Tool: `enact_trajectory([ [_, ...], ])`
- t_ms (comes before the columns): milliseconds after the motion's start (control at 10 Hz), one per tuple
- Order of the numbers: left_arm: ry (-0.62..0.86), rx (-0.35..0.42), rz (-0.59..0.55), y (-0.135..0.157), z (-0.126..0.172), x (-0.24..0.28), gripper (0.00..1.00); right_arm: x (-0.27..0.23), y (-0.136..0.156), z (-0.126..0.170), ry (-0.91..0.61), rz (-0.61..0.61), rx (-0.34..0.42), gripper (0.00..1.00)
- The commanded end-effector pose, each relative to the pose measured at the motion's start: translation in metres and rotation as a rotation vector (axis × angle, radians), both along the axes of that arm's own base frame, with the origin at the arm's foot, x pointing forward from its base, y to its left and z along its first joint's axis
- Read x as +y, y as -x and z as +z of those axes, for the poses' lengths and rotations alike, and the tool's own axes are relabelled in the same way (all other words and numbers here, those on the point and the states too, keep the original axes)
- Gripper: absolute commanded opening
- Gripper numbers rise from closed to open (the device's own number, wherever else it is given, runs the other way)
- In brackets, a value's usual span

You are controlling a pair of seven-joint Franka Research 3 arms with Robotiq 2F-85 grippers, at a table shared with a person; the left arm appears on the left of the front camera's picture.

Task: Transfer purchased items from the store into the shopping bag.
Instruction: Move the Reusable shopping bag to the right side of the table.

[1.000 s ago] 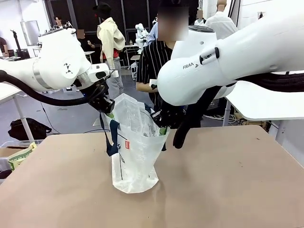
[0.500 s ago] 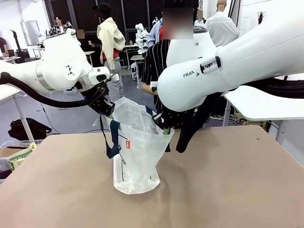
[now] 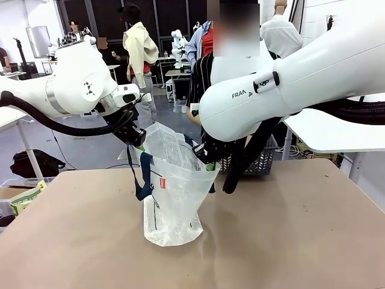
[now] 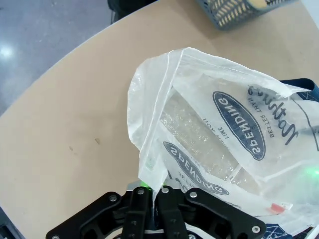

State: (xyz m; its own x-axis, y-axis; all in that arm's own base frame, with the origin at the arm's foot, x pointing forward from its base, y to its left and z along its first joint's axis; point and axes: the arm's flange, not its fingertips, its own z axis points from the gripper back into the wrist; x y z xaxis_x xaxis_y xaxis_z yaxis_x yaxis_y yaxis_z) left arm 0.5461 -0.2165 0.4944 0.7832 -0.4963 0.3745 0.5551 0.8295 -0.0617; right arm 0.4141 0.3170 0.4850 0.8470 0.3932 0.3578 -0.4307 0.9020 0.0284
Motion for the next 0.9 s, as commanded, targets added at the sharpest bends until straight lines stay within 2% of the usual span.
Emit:
enact_trajectory([
  [0, 0.001, -0.011, 0.005, 0.0006, 0.0011, 0.0019, 0.00, 0.0000, -0.0016, 0.0010, -0.021, 0.012, -0.005, 0.00],
  [800, 0.001, -0.011, 0.005, 0.0006, 0.0011, 0.0019, 0.00, 0.0000, -0.0016, 0.0010, -0.021, 0.012, -0.005, 0.00],
])
